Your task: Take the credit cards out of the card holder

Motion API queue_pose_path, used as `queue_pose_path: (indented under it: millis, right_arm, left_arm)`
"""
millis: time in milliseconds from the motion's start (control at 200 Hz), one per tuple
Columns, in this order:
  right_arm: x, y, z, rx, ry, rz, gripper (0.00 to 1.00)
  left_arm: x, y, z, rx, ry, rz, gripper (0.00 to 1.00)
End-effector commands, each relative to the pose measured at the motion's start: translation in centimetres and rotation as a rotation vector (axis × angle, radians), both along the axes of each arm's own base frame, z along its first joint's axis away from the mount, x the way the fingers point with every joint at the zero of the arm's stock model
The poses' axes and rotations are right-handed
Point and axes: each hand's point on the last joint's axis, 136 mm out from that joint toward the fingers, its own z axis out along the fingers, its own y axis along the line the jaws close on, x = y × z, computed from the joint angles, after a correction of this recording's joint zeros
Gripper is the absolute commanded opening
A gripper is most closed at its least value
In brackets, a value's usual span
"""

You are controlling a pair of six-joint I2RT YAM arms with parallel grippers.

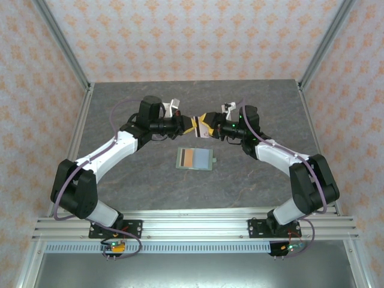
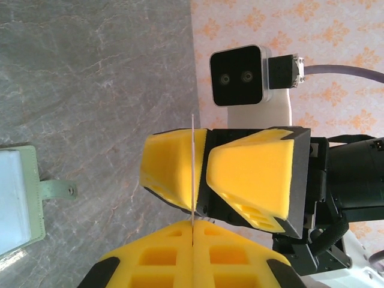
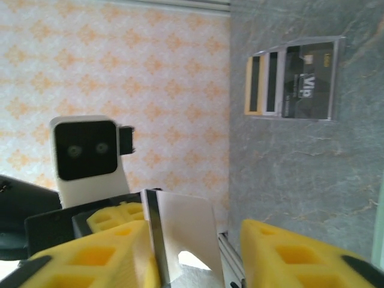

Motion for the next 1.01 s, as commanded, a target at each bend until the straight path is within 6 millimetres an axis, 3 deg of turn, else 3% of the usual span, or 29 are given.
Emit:
queue_pose_path:
  millis: [0, 225, 320, 485, 716, 1001]
  right_arm:
    - [-0.5, 0.1, 1.9, 0.061, -0.055, 0.032, 0.36]
    - [-0.7, -0.5, 2.1, 0.057, -0.085, -0.001, 0.14]
    - [-0.5, -0.7, 2.4, 0.071, -0.092, -0.029, 0.11]
    - [0.5, -1.3, 2.9, 0.11, -0.073, -0.115, 0.1]
    - [1.5, -1.9, 2.7, 0.135, -0.039, -0.191, 0.1]
    - [1.6, -2.0, 3.4, 0.173, -0.033, -0.199, 0.09]
  left_arm:
    - [0.6, -0.2, 1.9, -0.043, -0.035, 0.0, 0.0]
    - [1.0, 0.6, 1.8, -0.028, -0.035, 0.047, 0.0]
    - [1.0, 0.7, 2.0, -0.037, -0.035, 0.071, 0.01]
    - [0.4, -0.7, 2.4, -0.093, -0.024, 0.089, 0.27]
    - [0.2, -1.0, 3.7, -0.168, -0.037, 0.14, 0.28]
    - [0.2, -1.8, 2.3, -0.162, 0.008, 0.14, 0.34]
